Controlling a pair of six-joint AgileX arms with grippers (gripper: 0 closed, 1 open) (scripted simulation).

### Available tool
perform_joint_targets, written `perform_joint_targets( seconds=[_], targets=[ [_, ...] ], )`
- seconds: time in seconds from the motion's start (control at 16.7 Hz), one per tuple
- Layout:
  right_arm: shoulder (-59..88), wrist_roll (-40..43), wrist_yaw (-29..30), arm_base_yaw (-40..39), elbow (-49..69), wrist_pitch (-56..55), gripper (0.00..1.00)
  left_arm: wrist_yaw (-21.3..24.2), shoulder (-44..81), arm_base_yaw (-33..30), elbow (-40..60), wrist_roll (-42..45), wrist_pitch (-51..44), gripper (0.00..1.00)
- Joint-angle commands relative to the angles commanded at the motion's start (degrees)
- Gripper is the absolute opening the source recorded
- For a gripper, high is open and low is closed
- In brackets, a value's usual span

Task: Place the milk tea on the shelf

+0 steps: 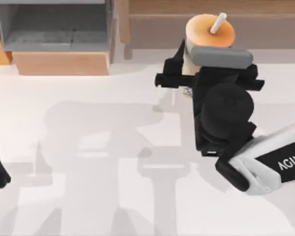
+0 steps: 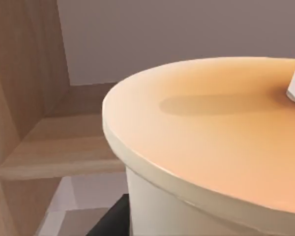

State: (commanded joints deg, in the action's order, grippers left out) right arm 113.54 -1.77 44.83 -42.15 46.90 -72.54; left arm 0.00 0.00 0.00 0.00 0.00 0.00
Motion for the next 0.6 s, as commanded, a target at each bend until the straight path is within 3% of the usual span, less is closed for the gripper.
perform_joint_targets(
  seconds=[0.6],
  targets=[
    [-1.9, -0.1, -7.8, 7.1, 24.8, 29.6, 0.0, 0.0, 0.0, 0.0, 0.0, 0.0, 0.0, 1.0]
  ],
)
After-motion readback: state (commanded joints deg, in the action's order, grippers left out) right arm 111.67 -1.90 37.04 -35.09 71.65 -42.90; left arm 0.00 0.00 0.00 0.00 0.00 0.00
